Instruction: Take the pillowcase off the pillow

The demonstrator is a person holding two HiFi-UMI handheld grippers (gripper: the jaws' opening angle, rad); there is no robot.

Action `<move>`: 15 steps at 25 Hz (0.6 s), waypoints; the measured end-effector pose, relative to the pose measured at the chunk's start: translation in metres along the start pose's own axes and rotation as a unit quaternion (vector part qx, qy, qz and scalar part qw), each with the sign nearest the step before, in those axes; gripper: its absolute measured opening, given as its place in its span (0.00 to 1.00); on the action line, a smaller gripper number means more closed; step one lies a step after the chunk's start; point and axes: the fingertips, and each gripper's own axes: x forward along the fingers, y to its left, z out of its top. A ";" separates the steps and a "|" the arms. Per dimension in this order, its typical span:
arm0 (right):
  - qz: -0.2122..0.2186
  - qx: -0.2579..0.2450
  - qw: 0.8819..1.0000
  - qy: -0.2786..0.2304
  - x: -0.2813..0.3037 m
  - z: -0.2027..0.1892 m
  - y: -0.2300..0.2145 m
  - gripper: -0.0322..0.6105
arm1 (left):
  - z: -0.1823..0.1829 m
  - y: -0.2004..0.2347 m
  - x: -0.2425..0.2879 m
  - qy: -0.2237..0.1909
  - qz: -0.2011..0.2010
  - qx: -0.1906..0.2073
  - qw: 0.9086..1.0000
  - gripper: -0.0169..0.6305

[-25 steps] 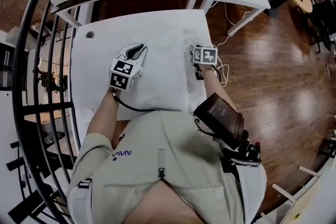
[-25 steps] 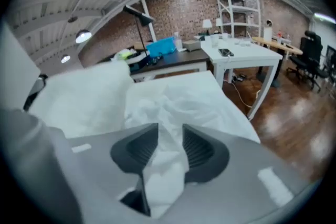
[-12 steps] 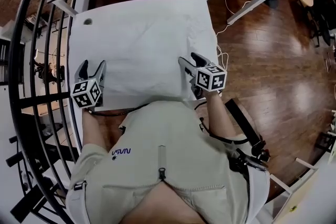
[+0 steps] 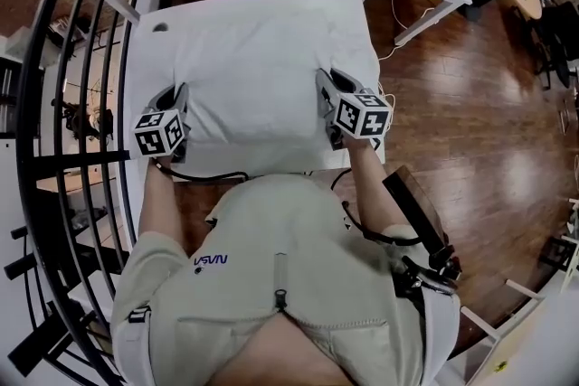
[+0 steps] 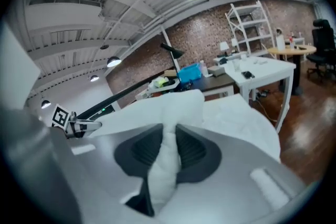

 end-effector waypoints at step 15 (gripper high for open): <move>-0.095 -0.005 0.995 0.002 -0.038 -0.002 -0.097 0.36 | 0.011 -0.048 -0.013 -0.030 0.088 0.085 0.992 0.15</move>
